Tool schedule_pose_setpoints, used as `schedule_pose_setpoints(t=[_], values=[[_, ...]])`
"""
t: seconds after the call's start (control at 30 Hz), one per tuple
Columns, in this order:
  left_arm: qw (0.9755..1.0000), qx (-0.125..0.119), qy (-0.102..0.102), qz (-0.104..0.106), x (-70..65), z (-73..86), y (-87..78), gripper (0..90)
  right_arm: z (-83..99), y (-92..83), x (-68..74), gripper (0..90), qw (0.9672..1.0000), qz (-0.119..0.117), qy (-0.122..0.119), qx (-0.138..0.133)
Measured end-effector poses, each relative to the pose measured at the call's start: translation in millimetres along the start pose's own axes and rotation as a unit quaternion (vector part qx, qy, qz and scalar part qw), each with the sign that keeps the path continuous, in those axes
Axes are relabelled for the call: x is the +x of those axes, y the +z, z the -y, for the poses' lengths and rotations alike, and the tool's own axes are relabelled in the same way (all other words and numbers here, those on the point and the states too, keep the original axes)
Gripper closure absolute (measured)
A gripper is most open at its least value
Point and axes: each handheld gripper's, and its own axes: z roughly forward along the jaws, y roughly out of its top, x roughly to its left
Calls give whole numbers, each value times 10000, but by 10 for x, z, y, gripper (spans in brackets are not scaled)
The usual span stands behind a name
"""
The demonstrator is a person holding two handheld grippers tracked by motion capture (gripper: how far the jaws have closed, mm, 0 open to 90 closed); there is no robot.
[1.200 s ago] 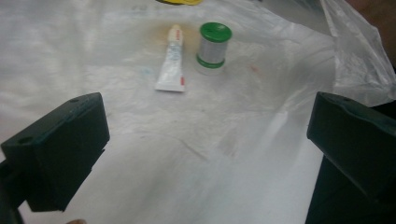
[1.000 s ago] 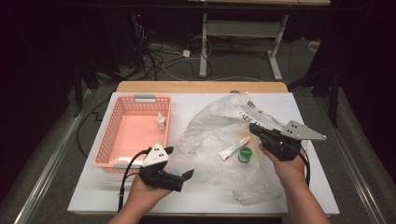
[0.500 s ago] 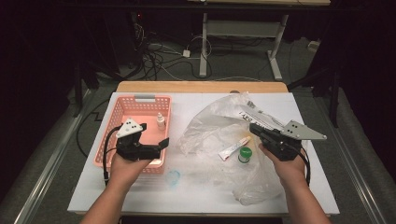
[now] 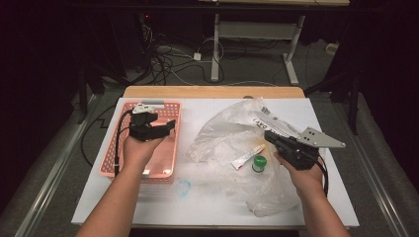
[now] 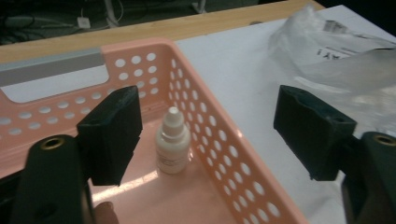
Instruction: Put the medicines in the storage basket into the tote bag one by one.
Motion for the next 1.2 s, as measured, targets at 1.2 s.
schedule_pose_setpoints(t=[1.2], values=[[9907, 1347, -188, -100, 196, 66, 644, 576, 14, -25, -47, 900, 10000, -4, 79, -31]])
